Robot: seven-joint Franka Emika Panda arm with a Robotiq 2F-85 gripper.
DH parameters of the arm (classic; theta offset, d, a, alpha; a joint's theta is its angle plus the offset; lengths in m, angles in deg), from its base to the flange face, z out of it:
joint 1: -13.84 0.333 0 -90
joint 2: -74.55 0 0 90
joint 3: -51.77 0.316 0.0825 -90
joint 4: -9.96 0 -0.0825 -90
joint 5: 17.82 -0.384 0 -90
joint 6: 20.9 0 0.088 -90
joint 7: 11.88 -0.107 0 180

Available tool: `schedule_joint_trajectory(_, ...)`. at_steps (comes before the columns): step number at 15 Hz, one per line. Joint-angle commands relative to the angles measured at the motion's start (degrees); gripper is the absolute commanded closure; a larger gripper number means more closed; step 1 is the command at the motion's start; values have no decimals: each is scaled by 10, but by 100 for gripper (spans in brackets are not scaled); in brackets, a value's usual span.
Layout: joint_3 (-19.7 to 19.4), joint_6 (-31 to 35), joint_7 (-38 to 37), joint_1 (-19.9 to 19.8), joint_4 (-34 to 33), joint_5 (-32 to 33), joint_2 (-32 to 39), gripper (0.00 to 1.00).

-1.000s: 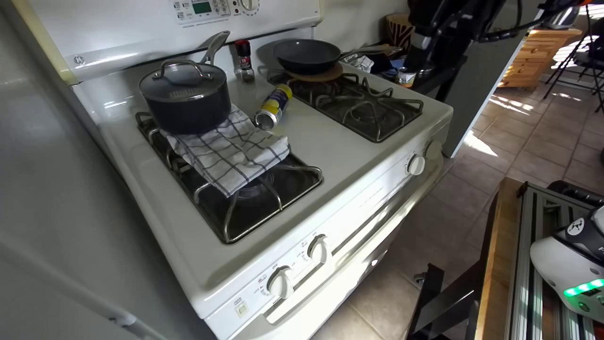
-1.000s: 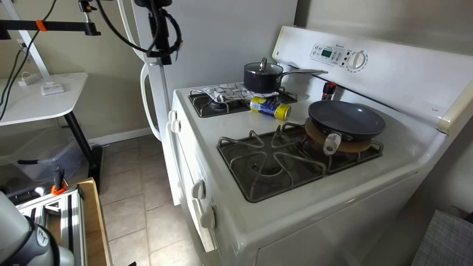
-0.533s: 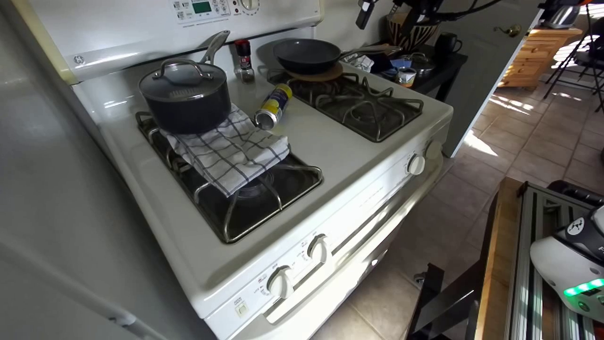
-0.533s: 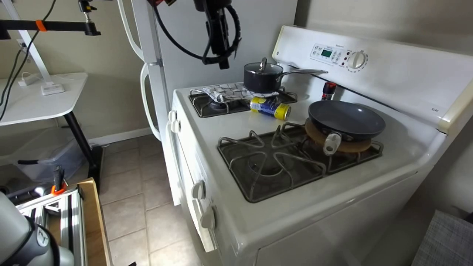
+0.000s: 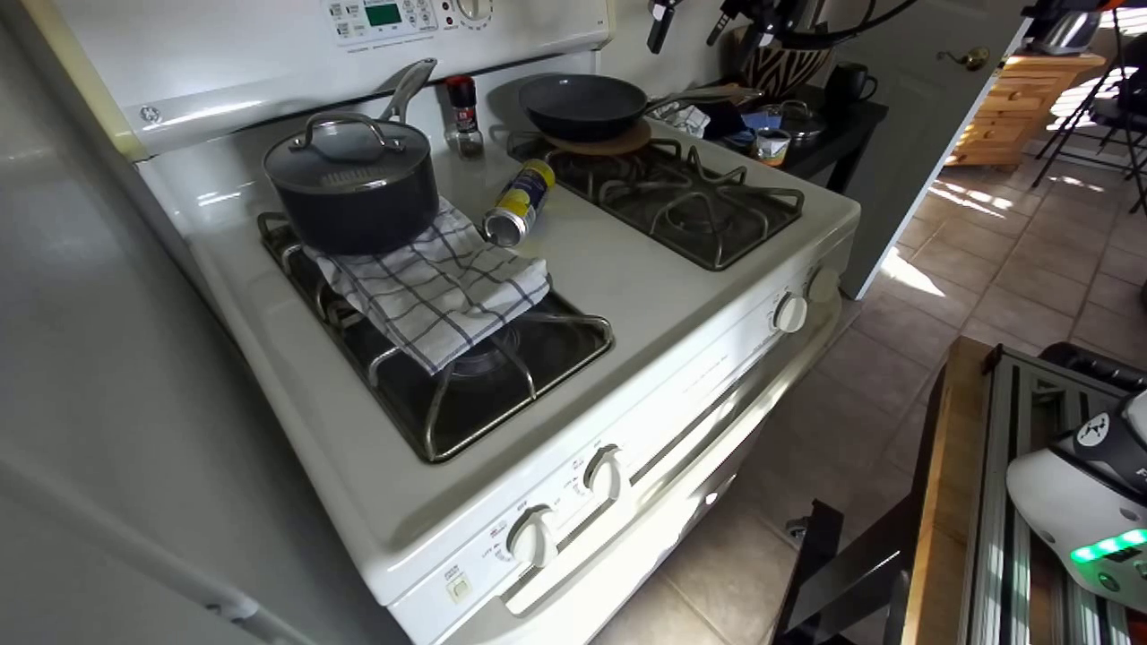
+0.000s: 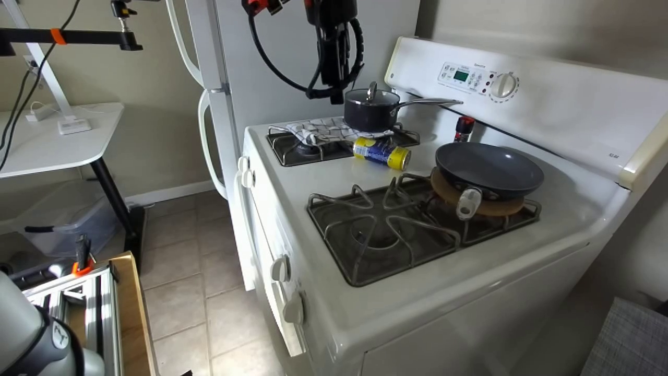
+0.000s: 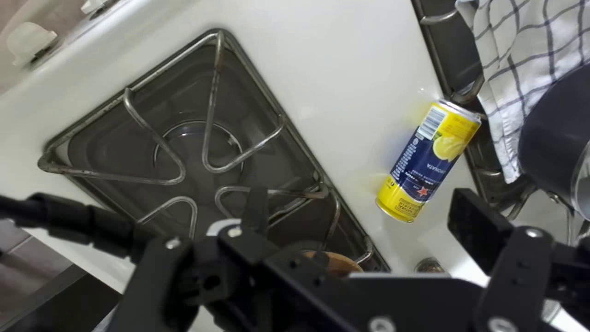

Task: Pick up the yellow can from the stove top and place it on the tea towel

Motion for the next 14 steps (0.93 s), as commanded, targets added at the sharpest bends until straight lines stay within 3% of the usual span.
schedule_joint_trajectory(1, 6, 9, -139, 9, -24, 25, 36, 0)
schedule_joint_trajectory(4, 40, 42, -245, -12, -53, 52, 77, 0)
schedule_joint_trajectory(6, 19, 80, -289, 17, -88, 86, 127, 0)
schedule_joint_trajectory(13, -40, 30, -295, 80, -244, 116, 303, 0)
schedule_joint_trajectory(14, -48, 47, -221, 79, -189, 89, 250, 0)
